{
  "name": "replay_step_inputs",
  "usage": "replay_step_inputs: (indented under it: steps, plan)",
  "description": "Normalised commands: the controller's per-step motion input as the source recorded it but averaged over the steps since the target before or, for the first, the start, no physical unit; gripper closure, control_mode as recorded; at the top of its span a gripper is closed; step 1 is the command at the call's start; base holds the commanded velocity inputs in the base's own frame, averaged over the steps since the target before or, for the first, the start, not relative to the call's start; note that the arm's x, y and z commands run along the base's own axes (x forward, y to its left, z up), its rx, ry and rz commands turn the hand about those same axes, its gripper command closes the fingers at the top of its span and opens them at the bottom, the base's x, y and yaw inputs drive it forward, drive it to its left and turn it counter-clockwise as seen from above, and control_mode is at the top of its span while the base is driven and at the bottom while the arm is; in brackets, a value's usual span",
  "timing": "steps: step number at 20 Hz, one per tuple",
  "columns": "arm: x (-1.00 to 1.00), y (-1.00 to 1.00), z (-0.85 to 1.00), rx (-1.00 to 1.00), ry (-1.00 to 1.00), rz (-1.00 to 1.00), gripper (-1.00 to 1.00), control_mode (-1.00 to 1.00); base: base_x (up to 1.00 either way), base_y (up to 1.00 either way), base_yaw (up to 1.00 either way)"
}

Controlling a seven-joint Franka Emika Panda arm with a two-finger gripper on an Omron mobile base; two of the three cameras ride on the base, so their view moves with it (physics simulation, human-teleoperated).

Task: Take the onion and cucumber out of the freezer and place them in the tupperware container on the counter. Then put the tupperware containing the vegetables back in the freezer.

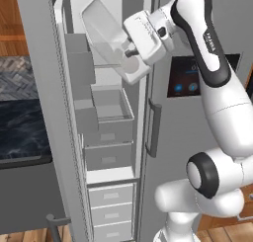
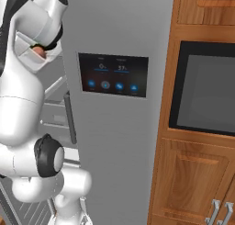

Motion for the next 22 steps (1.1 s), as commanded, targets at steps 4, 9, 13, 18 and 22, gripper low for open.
replay_step_inputs:
  steps: [4,9,13,18,22]
  plan:
    - [0.47,0.0,-0.06,-0.02,0.0,-0.05,1.0,-1.0,0.0,0.0,0.0]
    - [0.46,0.03,-0.01,0.0,0.0,-0.08,1.0,-1.0,0.0,0.0,0.0]
    - [0.37,0.15,0.0,0.0,0.0,-0.12,1.0,-1.0,0.0,0.0,0.0]
    - [0.28,0.21,0.0,0.02,0.0,-0.21,1.0,-1.0,0.0,0.0,0.0]
    - [0.39,0.17,0.0,0.04,0.0,-0.26,1.0,-1.0,0.0,0.0,0.0]
